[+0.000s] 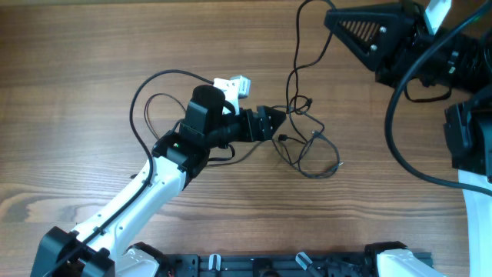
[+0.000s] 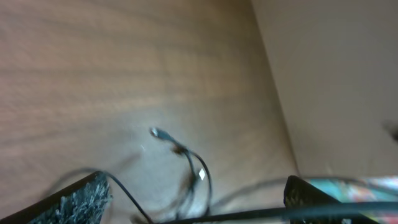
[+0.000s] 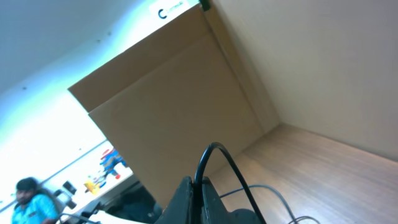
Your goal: Untangle cables
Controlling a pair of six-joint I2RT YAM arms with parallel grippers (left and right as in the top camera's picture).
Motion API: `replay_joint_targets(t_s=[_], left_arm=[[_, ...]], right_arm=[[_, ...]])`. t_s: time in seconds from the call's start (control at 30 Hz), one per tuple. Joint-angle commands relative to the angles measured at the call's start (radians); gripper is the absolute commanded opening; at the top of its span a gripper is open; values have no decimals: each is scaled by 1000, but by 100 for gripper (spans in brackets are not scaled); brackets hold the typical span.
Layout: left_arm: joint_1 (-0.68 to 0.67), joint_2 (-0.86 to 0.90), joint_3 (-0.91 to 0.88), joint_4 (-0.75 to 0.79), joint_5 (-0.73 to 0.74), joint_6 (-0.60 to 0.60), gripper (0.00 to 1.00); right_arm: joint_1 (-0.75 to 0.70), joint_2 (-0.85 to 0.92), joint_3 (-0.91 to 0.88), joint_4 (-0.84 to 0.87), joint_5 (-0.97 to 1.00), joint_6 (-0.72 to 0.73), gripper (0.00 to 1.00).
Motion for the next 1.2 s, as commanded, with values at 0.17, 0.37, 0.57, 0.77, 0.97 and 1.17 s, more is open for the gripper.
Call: replay_joint_targets(t_s=[0.17,0.37,0.57,0.77,0.97,1.17], left_arm=[[-3,8,4,100,-205,5,27],[55,8,4,5,-394,5,4],[216,8,4,-232,-415,5,4],[450,8,4,-418,-439,5,4],[640,8,4,-474,-430,1,4],[677,8,4,-490,-384,1,4]], right_arm=[[4,0,17,16,-70,36,4],[4,0,16,-12,-65,-1,4],[3,14,16,-364,301,-209,4],[0,130,15,-791,1222,-196,4],[-119,278,15,-896,1400,-153,4],[-268,327,15,-953,1321,-147,4]])
